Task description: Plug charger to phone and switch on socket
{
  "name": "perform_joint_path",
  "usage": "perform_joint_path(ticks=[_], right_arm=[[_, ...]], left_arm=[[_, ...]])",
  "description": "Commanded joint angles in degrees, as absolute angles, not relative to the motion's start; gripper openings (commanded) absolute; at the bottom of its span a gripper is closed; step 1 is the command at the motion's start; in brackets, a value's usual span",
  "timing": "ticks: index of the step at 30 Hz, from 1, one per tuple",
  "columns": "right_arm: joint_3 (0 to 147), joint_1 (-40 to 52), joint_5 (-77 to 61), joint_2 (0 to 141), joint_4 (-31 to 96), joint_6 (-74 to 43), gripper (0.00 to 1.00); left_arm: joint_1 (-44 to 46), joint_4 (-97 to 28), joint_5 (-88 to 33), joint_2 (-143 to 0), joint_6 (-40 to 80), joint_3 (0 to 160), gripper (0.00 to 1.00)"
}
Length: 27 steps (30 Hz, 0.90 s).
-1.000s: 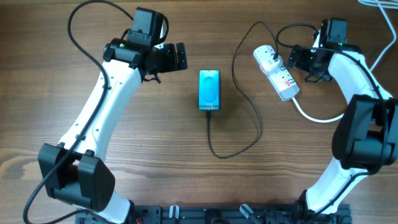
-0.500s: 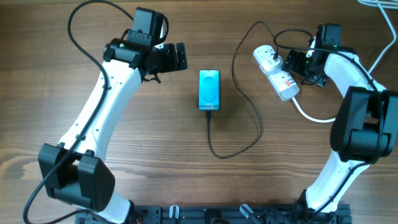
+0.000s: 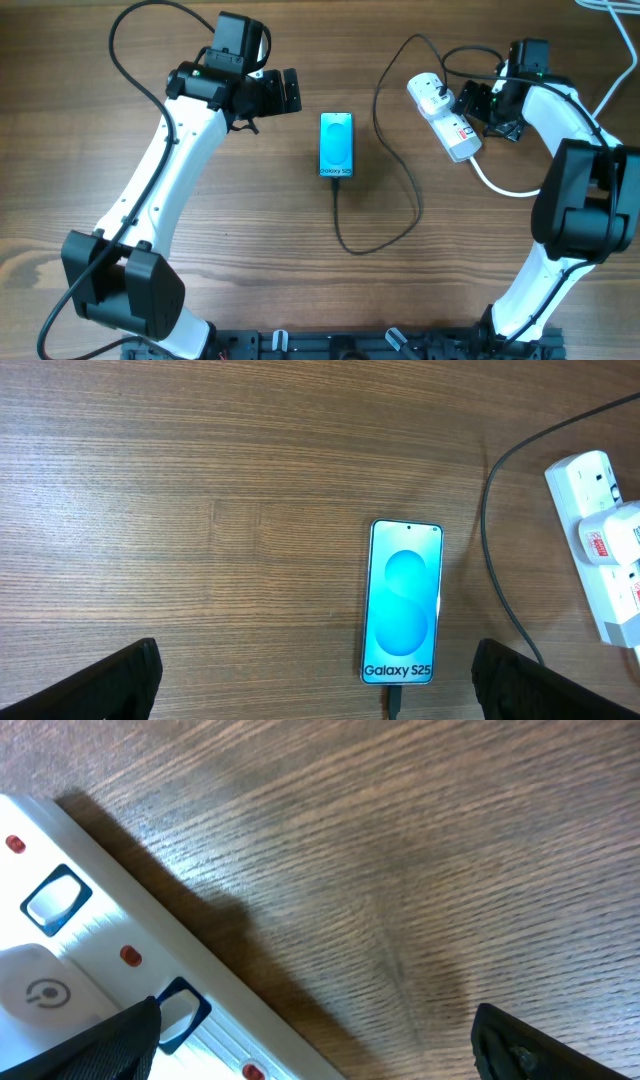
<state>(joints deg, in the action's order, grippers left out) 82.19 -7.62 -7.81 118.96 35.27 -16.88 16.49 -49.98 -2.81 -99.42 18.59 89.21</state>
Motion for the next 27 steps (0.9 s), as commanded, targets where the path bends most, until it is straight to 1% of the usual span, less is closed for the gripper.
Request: perform_joint_path(ticks=[1, 7, 11, 15, 19, 24, 27], right_arm=[[80.4, -7.1, -9.6, 120.1, 35.6, -17.0, 1.00], [80.3, -7.1, -9.6, 120.6, 35.2, -16.3, 1.00], [81.8, -7.5, -9.5, 118.7, 37.3, -15.0, 1.00], [82.3, -8.3, -6.2, 111.5, 38.2, -15.7, 1.00], [82.3, -8.4, 2.0, 102.9, 38.2, -18.2, 1.00], [82.3, -8.4, 2.8, 96.3, 37.6, -18.2, 1.00], [82.3, -8.4, 2.7, 93.4, 41.4, -17.8, 1.00]], left_arm=[[16.3, -50.0, -1.6, -99.8, 19.1, 89.1, 1.00], [16.3, -50.0, -1.6, -99.8, 19.1, 89.1, 1.00], [16.3, -50.0, -1.6, -99.8, 19.1, 89.1, 1.00], [16.3, -50.0, -1.6, -99.8, 19.1, 89.1, 1.00], [16.3, -50.0, -1.6, -99.8, 19.1, 89.1, 1.00], [16.3, -50.0, -1.6, -99.8, 19.1, 89.1, 1.00], [16.3, -50.0, -1.6, -99.8, 19.1, 89.1, 1.00]])
